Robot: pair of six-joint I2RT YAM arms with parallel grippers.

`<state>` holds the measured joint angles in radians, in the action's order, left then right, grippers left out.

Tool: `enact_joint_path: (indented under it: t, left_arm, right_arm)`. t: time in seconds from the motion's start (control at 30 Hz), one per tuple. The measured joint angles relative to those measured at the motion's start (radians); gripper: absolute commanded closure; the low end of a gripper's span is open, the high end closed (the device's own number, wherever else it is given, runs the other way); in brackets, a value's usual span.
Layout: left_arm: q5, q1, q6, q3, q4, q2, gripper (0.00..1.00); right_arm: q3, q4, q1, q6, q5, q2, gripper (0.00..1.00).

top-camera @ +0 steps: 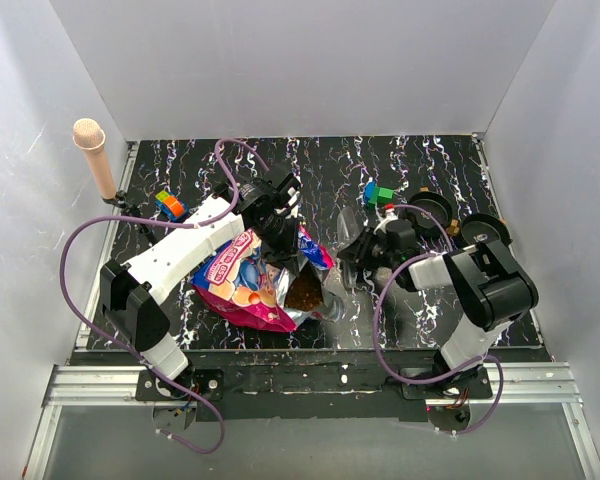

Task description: Serve the pet food

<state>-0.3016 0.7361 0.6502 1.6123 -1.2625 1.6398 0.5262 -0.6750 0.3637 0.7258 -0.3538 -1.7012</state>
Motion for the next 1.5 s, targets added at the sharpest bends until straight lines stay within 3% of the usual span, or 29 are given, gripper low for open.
enact_joint_path:
  t: [0.2,0.37,0.57,0.83,1.13,1.37,1.5]
  left_arm:
    - [0.0,0.0,-0.011,0.003,-0.009,0.0,1.0]
    - [0.0,0.0,-0.014,0.005,0.003,0.002,1.0]
    - [0.006,0.007,0.024,0.012,0.021,0.021,1.0]
    - [0.032,0.01,0.046,0.095,0.036,0.112,1.0]
    - [0.022,0.01,0.021,0.172,0.078,0.187,1.0]
    - [-0.002,0.01,-0.04,0.251,0.064,0.229,1.0]
    - [-0.018,0.01,-0.074,0.275,0.042,0.233,1.0]
  right_arm:
    - [0.095,0.158,0.121,-0.026,0.222,0.02,0.99]
    - [0.178,0.578,0.12,-0.074,0.292,0.153,0.99]
    - [0.381,1.147,0.117,-0.079,0.198,0.344,0.99]
    - [0.627,1.667,0.131,-0.094,0.032,0.646,0.99]
    - [0.703,1.97,0.187,-0.218,-0.122,0.76,0.99]
    - [0.727,2.024,0.229,-0.28,-0.187,0.681,0.99]
    - [0.75,1.968,0.272,-0.281,-0.216,0.579,0.99]
